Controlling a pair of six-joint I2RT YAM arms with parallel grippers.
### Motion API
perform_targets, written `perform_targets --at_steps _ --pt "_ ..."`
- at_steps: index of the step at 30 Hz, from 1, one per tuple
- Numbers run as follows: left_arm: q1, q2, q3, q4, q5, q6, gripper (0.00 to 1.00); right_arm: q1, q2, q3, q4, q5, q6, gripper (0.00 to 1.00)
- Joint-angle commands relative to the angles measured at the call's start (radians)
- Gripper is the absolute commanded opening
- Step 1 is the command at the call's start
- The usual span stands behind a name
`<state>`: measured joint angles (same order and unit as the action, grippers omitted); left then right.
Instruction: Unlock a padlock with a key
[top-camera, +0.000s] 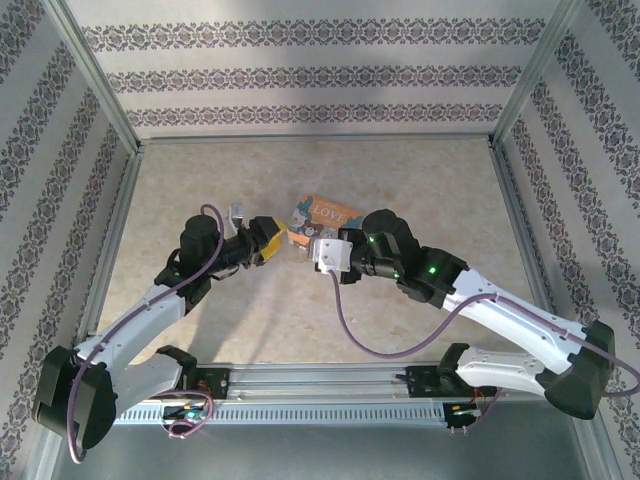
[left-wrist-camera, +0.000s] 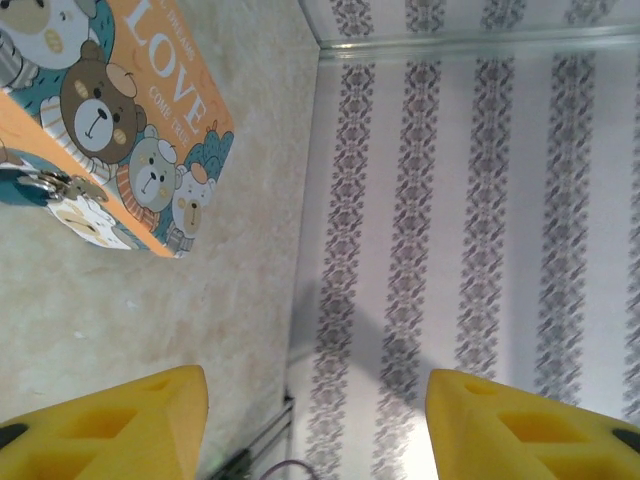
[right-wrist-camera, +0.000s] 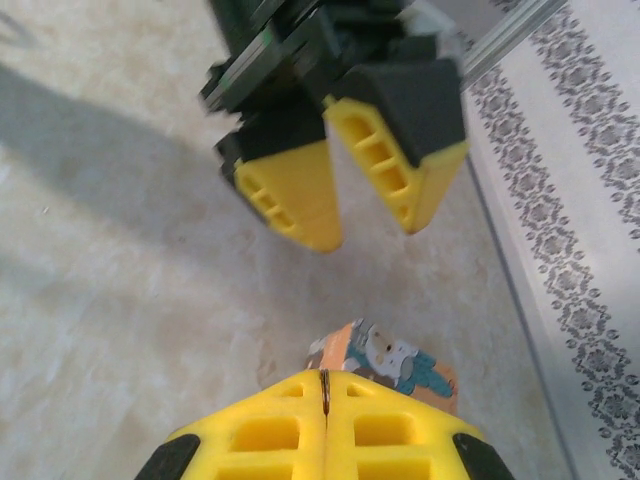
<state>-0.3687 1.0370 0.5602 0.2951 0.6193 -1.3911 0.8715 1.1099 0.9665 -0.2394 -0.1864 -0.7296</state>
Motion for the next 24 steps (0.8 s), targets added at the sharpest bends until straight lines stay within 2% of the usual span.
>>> perform_targets --at_steps 1,5,8,15,24 --pt "-0.028 -0.016 -0.029 0.185 -0.084 -0.224 0.57 0.003 0.024 -0.037 0.169 0.015 0.073 0.0" --pt "-0.062 0.012 -0.121 0.406 -0.179 -0.45 0.56 0.004 0.069 -0.061 0.321 0.024 0.149 0.0" --pt "-0.079 0.032 -0.171 0.522 -0.244 -0.555 0.55 0.004 0.109 -0.08 0.442 0.035 0.202 0.0" --pt "-0.104 0.036 -0.18 0.532 -0.297 -0.602 0.52 0.017 0.196 -0.09 0.591 0.038 0.256 0.0" --pt "-0.117 0.044 -0.174 0.536 -0.311 -0.618 0.48 0.029 0.278 -0.107 0.719 0.039 0.324 0.0"
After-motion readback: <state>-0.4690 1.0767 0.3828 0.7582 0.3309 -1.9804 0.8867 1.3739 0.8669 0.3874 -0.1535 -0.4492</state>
